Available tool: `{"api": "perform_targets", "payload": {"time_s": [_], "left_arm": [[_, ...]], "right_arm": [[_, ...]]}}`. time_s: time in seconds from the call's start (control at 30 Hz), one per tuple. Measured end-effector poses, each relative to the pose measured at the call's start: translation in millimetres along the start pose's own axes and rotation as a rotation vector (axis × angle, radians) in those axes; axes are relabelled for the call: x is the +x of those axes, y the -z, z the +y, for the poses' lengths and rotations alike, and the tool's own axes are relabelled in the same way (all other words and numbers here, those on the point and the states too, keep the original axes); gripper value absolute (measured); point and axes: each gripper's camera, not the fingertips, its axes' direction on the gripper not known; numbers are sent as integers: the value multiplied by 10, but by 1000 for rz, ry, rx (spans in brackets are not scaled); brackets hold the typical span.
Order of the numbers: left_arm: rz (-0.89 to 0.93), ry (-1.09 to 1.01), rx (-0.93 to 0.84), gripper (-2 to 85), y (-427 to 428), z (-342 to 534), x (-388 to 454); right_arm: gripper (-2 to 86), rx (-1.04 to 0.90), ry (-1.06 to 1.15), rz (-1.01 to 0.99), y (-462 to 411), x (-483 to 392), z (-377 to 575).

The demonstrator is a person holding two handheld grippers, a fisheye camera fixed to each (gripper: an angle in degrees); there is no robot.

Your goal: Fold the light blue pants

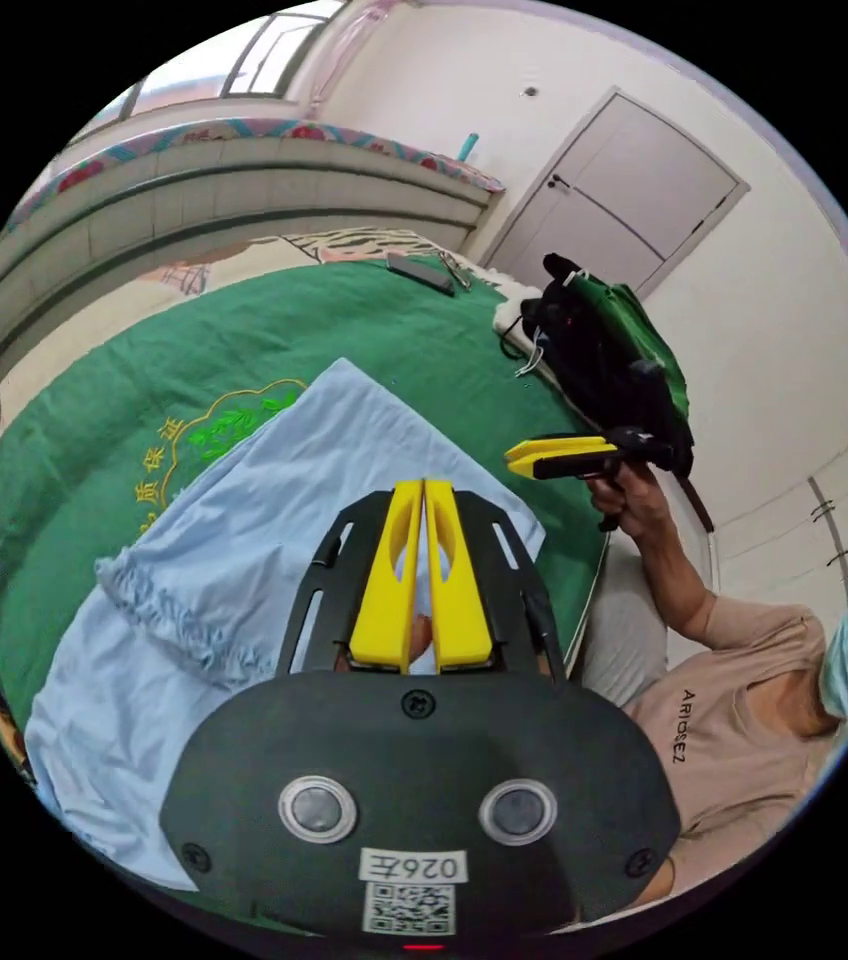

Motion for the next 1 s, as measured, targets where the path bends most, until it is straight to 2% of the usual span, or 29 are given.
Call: {"api": "perform_targets", "payload": {"time_s": [0.13,0.33,0.43,0.47,0.53,0.67,0.7,0.83,0.9,0.97,1.0], "left_arm": [[-42,59,-150,72,-719,-605,120],[66,197,-262,232,-1369,-1053,174],[109,260,-334,284,-1670,-1210,232],[70,274,-361,280,-1724,-1280,277],[5,270,-428,253,-1830,-1379,361],[-290,206,-579,107,-2034,-1534,567],[-312,187,-589,88,-2051,-1550,596],[-292,173,-600,21,-2000,-1640,677],[-266,181,-589,9,-1920,-1665,698],[-233,199,-572,1,-1775,-1701,731],[-226,204,-567,-1,-1730,-1713,743]], "right_arm": [[84,-79,-43,-26,-176,222,-33],[74,-72,6,55,-188,189,-73],[38,-111,74,-132,-287,145,-94],[31,-109,86,-201,-309,112,-97],[14,-90,130,-172,-288,-2,-85],[-11,-22,269,62,-61,-322,25],[-10,-12,279,116,8,-344,61],[17,3,232,138,188,-209,99],[105,-16,164,55,202,-50,56],[144,-46,127,-44,128,40,26],[132,-80,113,-103,47,74,11]]}}
